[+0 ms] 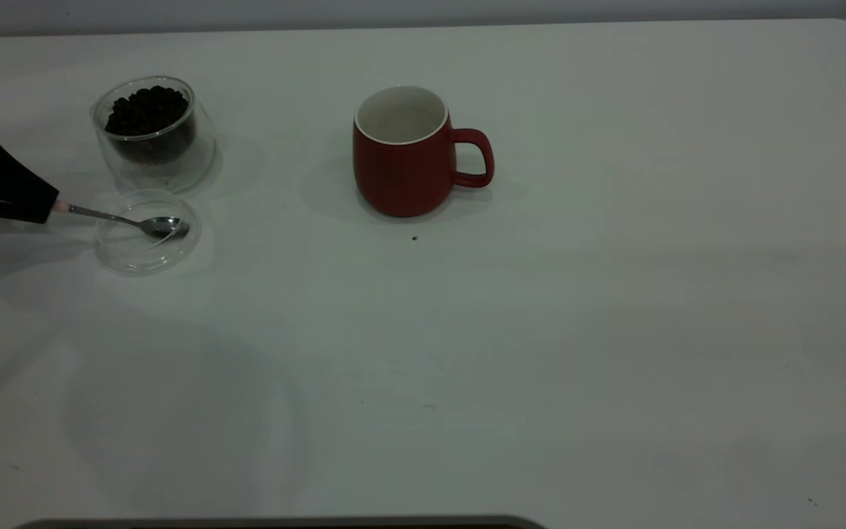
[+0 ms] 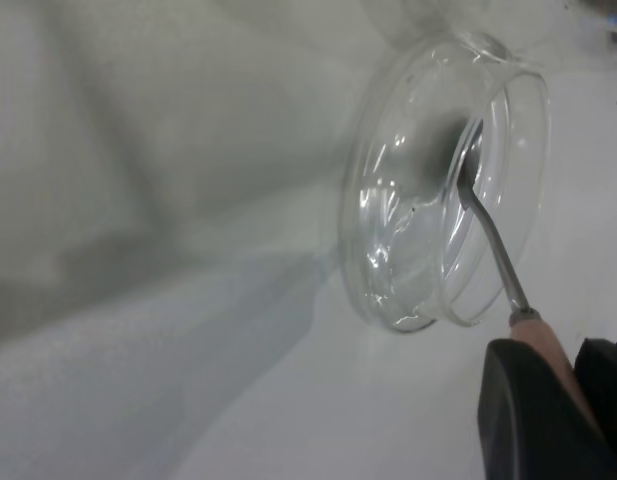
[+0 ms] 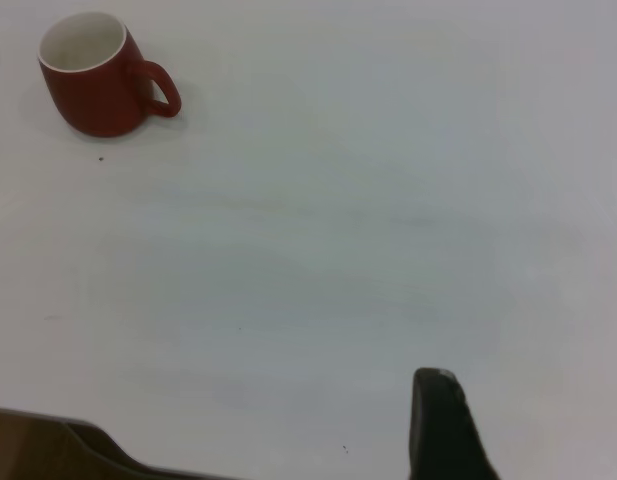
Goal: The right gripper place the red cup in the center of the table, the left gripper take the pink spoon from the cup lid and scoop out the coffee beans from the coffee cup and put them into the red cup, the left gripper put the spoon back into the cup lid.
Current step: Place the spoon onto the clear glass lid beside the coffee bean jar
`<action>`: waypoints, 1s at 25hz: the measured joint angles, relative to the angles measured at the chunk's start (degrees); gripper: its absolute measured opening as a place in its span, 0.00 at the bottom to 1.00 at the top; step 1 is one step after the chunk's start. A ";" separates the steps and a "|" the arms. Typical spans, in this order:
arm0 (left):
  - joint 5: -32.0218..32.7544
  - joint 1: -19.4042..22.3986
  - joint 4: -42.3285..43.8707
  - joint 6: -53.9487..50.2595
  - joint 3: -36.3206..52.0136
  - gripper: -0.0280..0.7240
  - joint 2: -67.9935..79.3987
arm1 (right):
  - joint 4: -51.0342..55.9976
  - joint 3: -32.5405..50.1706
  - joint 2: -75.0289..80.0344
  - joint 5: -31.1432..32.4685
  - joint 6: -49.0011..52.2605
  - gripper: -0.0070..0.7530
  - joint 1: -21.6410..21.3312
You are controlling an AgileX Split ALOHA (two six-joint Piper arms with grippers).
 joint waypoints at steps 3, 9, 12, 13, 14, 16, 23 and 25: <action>0.04 0.00 0.00 0.00 0.00 0.18 0.02 | 0.00 0.00 0.00 0.00 0.00 0.62 0.00; -0.43 0.00 0.06 0.00 0.00 0.23 0.02 | 0.00 0.00 0.00 0.00 0.00 0.62 0.00; -1.36 0.00 0.20 0.00 0.00 0.36 0.02 | 0.00 0.00 0.00 0.00 0.00 0.62 0.00; -1.38 0.00 0.24 -0.05 0.00 0.41 0.02 | 0.00 0.00 0.00 0.00 0.00 0.62 0.00; -1.43 0.00 0.24 -0.11 0.00 0.46 0.02 | 0.00 0.00 0.00 0.00 0.00 0.62 0.00; -1.43 0.00 0.24 -0.16 0.00 0.57 0.02 | 0.00 0.00 0.00 0.00 0.00 0.62 0.00; -1.43 0.00 0.52 -0.50 0.00 0.69 0.02 | 0.00 0.00 0.00 0.00 0.00 0.62 0.00; -1.43 0.00 1.94 -0.54 -0.16 0.69 0.02 | 0.00 0.00 0.00 0.00 0.00 0.62 0.00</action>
